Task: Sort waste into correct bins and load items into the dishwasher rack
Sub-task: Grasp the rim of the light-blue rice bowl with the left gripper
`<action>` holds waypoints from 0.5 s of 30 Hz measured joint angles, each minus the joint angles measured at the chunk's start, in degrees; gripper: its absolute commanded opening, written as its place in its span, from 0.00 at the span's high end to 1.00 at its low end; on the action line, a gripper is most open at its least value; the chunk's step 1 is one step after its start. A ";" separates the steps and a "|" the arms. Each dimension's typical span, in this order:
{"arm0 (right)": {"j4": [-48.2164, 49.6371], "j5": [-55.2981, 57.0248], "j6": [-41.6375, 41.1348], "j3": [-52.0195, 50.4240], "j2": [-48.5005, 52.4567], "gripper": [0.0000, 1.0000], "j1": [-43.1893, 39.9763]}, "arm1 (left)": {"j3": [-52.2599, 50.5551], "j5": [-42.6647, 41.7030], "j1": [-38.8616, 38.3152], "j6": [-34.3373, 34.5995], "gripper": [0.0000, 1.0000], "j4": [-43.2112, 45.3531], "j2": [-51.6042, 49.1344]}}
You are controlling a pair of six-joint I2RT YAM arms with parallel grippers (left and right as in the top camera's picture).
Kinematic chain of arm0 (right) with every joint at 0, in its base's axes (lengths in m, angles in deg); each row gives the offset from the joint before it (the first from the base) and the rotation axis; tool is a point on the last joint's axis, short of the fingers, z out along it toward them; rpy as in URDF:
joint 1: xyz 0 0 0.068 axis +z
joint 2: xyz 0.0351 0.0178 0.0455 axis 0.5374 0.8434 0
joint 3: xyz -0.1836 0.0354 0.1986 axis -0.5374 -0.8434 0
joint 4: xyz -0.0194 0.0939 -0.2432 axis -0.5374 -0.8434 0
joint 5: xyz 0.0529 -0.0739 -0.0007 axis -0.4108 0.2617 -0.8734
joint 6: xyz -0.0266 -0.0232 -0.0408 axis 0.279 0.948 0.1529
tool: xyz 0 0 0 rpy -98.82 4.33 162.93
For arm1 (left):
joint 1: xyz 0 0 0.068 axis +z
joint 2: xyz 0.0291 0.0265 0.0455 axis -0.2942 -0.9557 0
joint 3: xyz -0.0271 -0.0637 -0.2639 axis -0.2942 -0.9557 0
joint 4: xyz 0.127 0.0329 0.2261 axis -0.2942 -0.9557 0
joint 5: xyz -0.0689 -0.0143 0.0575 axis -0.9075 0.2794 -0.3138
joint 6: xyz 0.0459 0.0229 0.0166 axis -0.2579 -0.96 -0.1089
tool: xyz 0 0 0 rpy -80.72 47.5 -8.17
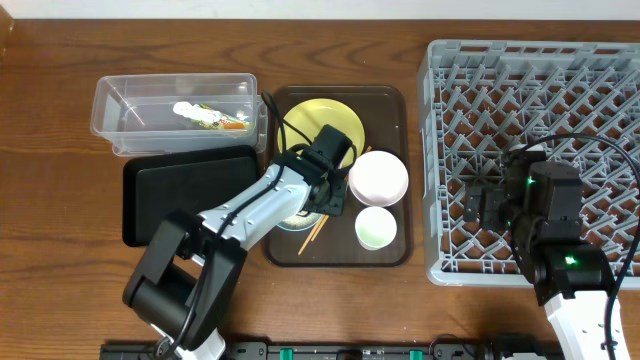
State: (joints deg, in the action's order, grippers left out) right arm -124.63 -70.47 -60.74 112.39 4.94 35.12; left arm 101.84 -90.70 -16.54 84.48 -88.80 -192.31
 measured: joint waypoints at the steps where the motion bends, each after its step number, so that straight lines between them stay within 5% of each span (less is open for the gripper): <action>1: 0.00 0.00 0.00 0.00 0.00 0.01 0.00 | 0.00 0.02 -0.02 0.07 0.80 -0.09 -0.02; 15: 0.00 0.00 0.00 0.00 0.00 0.01 0.00 | 0.00 1.31 -0.20 -0.22 0.94 -4.33 2.54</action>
State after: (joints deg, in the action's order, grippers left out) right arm -124.63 -70.47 -60.74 112.39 4.94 35.12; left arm 101.84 -89.39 -16.74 84.26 -93.13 -189.77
